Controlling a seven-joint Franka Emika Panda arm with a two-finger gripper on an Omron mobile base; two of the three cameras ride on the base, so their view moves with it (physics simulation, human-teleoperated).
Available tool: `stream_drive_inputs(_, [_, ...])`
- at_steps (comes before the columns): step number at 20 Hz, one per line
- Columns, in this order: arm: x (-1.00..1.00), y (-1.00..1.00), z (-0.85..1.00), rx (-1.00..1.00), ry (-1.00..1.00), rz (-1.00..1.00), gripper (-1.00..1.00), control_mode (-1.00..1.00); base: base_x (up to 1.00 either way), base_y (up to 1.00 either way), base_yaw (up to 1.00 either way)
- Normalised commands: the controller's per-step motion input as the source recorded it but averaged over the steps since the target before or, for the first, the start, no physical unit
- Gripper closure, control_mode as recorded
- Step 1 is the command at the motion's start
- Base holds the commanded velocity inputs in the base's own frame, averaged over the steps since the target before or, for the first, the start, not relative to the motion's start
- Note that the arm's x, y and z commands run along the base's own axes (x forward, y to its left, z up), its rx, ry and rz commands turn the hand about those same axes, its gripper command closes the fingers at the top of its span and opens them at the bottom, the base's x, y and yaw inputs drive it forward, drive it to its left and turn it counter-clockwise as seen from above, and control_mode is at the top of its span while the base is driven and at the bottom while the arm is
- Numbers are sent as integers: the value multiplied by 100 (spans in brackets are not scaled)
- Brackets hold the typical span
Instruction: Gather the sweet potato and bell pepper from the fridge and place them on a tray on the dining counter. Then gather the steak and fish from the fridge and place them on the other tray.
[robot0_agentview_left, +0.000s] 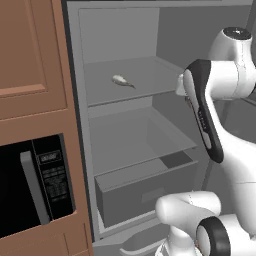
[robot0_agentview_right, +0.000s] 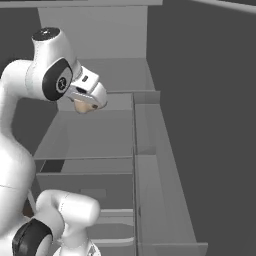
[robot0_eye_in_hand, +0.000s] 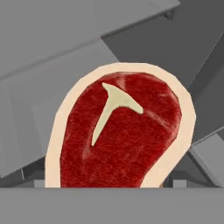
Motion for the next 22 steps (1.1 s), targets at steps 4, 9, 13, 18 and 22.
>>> stream_drive_inputs(4, [-87,30,-2,-1,-3,0,100,-100,0,0,0])
stream_drive_inputs(9, [-24,6,-5,0,0,0,100,-100,0,0,0])
stream_drive_inputs(13, [0,0,0,0,0,0,100,100,-3,0,0])
stream_drive_inputs(18, [0,0,0,0,0,0,100,100,-77,0,1])
stream_drive_inputs(22, [0,0,0,0,0,0,100,100,-100,0,9])
